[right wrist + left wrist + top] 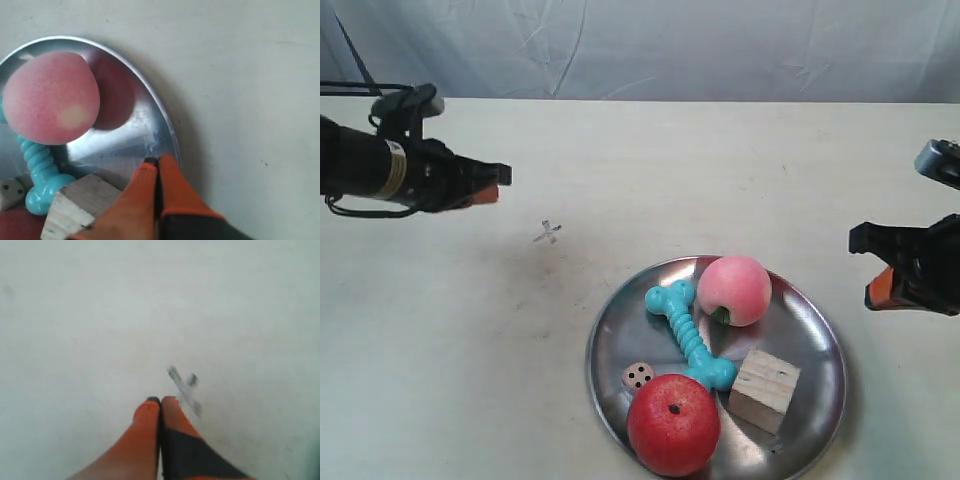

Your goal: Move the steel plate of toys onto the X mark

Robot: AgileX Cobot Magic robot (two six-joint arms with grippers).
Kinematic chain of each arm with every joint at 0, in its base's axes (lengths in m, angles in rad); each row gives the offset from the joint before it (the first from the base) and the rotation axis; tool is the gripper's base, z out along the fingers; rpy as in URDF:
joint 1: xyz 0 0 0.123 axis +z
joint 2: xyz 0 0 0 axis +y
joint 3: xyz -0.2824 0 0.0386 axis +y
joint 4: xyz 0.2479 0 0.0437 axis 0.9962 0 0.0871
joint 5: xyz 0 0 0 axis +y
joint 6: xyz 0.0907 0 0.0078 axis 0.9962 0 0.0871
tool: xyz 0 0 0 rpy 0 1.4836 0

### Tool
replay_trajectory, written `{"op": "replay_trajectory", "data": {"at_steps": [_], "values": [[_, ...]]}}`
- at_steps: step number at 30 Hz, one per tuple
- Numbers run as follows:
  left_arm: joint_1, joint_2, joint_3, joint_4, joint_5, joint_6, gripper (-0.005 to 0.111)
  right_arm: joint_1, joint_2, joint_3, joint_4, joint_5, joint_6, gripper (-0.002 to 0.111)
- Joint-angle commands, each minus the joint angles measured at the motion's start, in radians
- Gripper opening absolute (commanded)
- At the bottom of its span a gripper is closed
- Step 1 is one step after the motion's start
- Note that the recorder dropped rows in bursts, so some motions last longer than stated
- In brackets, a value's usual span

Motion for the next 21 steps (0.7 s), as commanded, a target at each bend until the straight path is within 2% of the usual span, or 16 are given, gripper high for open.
{"op": "replay_trajectory", "data": {"at_steps": [1,4,6,7,9,12,16,18,21], "values": [[0.0,-0.028,-0.085,-0.006,0.149,0.183,0.0,-0.004,-0.001,-0.004,0.005,0.042,-0.034,-0.001],[0.0,-0.095,-0.134,-0.006,0.109,0.278,0.0,-0.004,-0.036,-0.004,0.005,0.046,-0.041,-0.001],[0.0,-0.164,-0.138,-0.006,0.03,0.101,0.0,-0.004,-0.079,-0.004,0.01,0.075,-0.041,-0.001],[0.0,-0.207,-0.126,-0.006,-0.067,-0.04,0.0,-0.004,-0.105,-0.004,0.02,0.112,-0.041,-0.001],[-0.002,-0.236,-0.108,-0.006,-0.207,-0.084,0.0,-0.004,-0.155,-0.004,0.048,0.145,-0.042,-0.001],[-0.01,-0.245,-0.104,-0.006,-0.252,-0.063,0.0,-0.004,-0.213,-0.004,0.048,0.143,-0.042,-0.001],[-0.01,-0.292,-0.137,-0.006,-0.164,0.053,0.0,-0.004,-0.288,-0.004,0.048,0.122,-0.042,-0.001],[-0.011,-0.317,-0.154,-0.006,-0.042,0.161,0.0,-0.004,-0.323,-0.004,0.048,0.113,-0.042,-0.001],[-0.025,-0.341,-0.162,-0.006,0.262,0.332,0.0,-0.004,-0.361,-0.004,0.048,0.116,-0.042,-0.001]]}}
